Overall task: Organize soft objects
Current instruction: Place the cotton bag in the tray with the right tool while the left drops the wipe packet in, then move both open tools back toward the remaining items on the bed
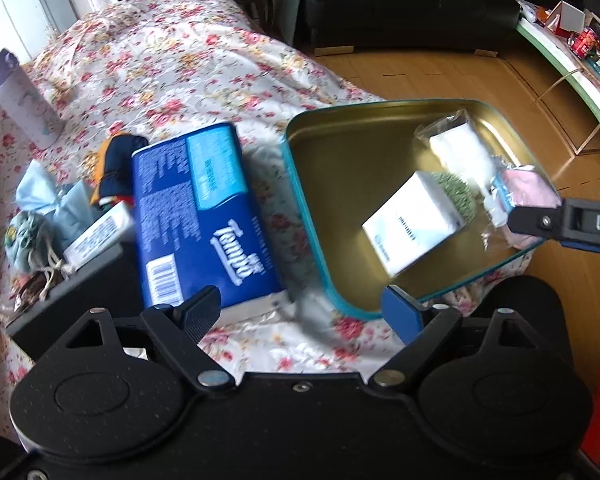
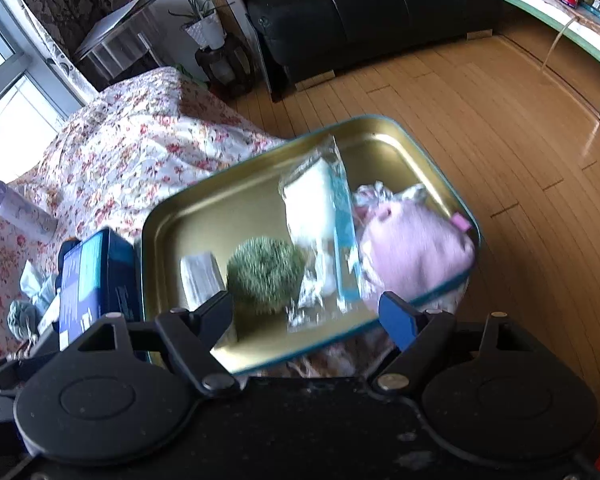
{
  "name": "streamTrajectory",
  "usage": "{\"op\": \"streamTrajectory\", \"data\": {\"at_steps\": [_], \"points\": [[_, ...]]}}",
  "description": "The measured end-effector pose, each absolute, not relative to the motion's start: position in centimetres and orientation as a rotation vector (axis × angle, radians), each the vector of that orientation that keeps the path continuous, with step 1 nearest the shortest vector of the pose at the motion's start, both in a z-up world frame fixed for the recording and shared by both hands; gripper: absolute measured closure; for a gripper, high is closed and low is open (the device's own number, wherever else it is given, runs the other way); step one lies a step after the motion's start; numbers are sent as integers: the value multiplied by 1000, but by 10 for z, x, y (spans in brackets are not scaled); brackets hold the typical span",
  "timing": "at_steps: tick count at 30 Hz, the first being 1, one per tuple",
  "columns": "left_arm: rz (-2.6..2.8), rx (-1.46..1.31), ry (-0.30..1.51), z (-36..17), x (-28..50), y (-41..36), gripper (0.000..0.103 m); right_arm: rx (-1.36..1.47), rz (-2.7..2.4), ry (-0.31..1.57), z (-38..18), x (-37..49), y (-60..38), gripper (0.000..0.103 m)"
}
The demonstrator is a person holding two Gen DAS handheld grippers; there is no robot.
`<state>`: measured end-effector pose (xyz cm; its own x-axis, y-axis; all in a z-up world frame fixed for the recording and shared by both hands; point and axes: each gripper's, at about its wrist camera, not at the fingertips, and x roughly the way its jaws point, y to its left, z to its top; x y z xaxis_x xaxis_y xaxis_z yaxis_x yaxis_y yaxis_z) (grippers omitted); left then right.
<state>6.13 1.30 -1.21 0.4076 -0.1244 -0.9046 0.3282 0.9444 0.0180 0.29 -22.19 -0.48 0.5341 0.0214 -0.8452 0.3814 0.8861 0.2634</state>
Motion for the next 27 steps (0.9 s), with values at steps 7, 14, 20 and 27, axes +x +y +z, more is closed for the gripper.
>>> {"op": "streamTrajectory", "data": {"at_steps": [7,14,20,27], "points": [[-248,205,1113,-13,50,39,19,428,-193,1051,-13,-16,-201,23],[-183,201,1117,-15,40,72,19,380,-108,1120,-21,-24,-162,22],[-106,154,1124,-17,37,110,19,312,-35,1167,-23,-24,-126,22],[-3,51,1125,-16,46,163,19,237,37,1202,-21,-19,-86,20]]}}
